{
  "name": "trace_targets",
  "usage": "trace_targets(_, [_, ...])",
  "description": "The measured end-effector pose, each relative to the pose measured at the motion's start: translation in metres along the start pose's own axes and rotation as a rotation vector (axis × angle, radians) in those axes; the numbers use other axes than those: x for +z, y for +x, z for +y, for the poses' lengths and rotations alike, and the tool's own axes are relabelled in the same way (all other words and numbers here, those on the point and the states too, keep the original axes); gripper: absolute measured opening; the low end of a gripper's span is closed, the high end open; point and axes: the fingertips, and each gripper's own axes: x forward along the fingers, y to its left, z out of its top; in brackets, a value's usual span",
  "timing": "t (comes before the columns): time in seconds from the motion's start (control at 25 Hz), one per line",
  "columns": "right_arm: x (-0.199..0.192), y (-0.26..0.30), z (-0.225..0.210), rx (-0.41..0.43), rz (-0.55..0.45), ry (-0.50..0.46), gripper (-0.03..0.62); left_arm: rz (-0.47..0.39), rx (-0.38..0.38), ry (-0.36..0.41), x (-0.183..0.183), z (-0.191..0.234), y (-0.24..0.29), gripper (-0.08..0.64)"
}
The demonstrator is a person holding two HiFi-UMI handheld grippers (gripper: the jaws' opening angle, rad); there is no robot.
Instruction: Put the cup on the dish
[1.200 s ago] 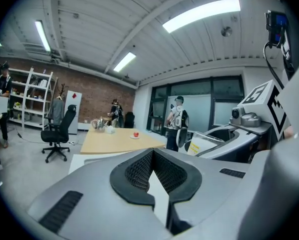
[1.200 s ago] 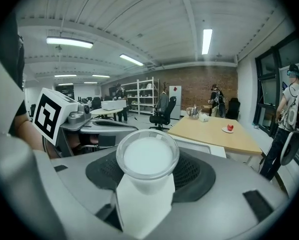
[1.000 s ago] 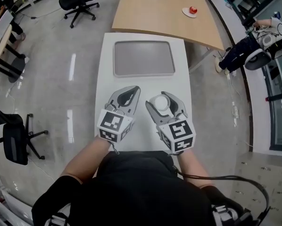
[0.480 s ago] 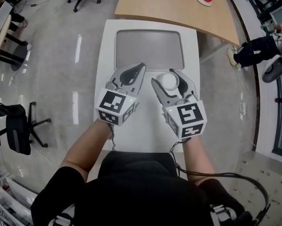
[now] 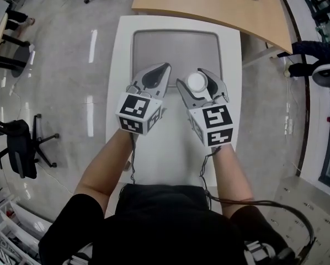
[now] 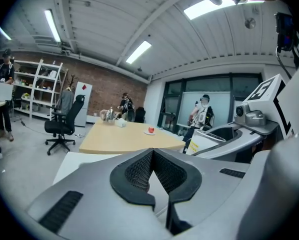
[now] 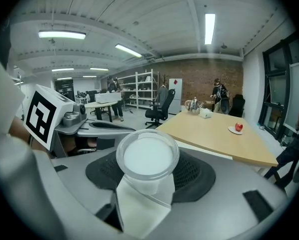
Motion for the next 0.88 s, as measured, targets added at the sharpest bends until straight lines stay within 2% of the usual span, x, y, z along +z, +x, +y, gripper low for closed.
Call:
trace_targets(0.56, [-0.031,0.121,-0.045,-0.013,0.061,-0.008,0.247,0.028,0.125,-0.023,-0.063,0.082,0.088,0.006])
trace_targets(0.88, [-0.053,0.170,-0.059,-0.030,0.063,-0.001,0.247,0.042,0.158,-0.042,-0.083,0.113,0.130,0.006])
